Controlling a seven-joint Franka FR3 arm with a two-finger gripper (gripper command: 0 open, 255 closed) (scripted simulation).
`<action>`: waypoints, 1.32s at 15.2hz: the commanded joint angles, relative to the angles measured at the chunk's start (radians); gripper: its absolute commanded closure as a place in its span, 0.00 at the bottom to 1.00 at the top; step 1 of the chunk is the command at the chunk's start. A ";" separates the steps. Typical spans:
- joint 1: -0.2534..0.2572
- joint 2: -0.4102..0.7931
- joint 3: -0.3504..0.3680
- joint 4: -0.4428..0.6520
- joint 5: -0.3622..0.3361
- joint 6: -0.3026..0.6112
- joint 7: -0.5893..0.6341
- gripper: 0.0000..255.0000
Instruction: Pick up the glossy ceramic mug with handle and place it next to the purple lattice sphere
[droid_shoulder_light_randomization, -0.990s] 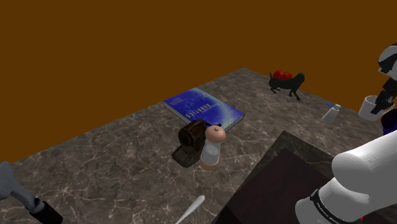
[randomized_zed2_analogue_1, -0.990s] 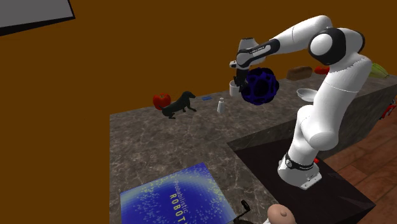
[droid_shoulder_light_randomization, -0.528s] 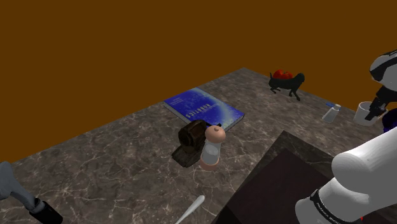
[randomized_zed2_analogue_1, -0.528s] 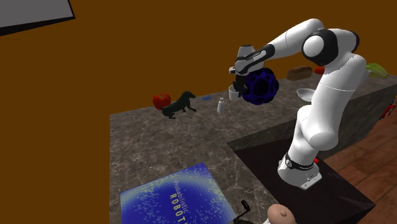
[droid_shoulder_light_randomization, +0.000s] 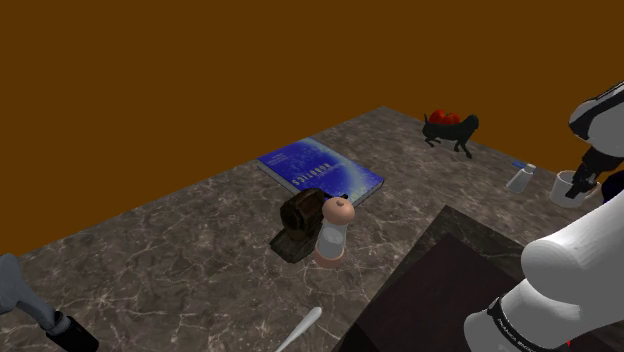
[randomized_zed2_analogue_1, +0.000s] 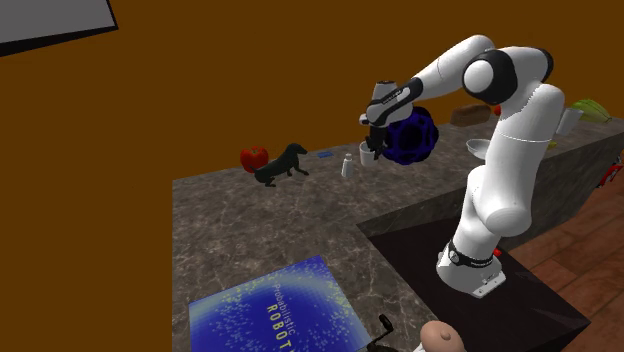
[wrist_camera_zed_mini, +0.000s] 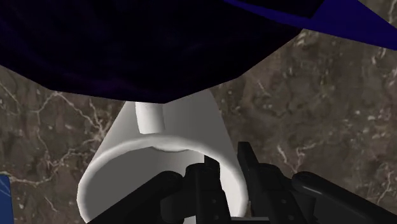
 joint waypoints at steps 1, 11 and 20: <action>-0.003 0.007 -0.002 -0.003 0.006 0.008 -0.004 1.00; -0.003 0.006 -0.002 -0.004 0.005 0.008 -0.002 0.00; 0.007 -0.106 0.009 0.047 -0.099 -0.122 0.073 0.00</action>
